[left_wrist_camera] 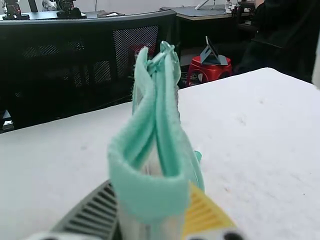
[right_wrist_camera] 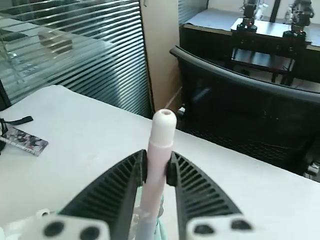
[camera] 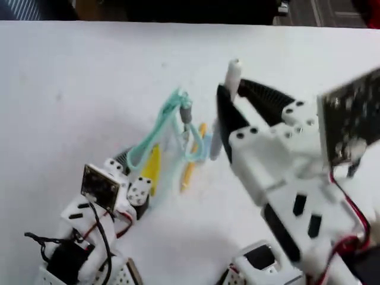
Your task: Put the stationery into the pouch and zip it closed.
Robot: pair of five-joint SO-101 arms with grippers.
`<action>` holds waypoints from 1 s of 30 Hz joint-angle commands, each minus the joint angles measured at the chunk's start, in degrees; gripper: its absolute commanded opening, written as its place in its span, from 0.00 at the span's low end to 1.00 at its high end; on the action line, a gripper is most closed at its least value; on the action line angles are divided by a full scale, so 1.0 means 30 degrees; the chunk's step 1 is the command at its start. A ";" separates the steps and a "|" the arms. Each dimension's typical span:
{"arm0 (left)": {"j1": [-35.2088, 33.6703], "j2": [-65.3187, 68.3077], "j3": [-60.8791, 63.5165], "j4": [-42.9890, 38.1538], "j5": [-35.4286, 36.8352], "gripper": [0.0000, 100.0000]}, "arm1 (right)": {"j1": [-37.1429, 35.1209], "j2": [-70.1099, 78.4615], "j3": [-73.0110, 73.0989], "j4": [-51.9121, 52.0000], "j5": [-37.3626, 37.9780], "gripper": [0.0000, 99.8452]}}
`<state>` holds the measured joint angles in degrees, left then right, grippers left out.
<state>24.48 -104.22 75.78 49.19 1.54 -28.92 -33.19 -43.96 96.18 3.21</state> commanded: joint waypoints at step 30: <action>0.0132 -0.0278 -0.0147 0.0821 0.0000 0.18 | -0.3590 0.1685 0.4542 -0.6872 -0.0850 0.02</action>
<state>24.75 -104.40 75.78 51.56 1.45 -39.03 -28.00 -32.53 77.10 -0.22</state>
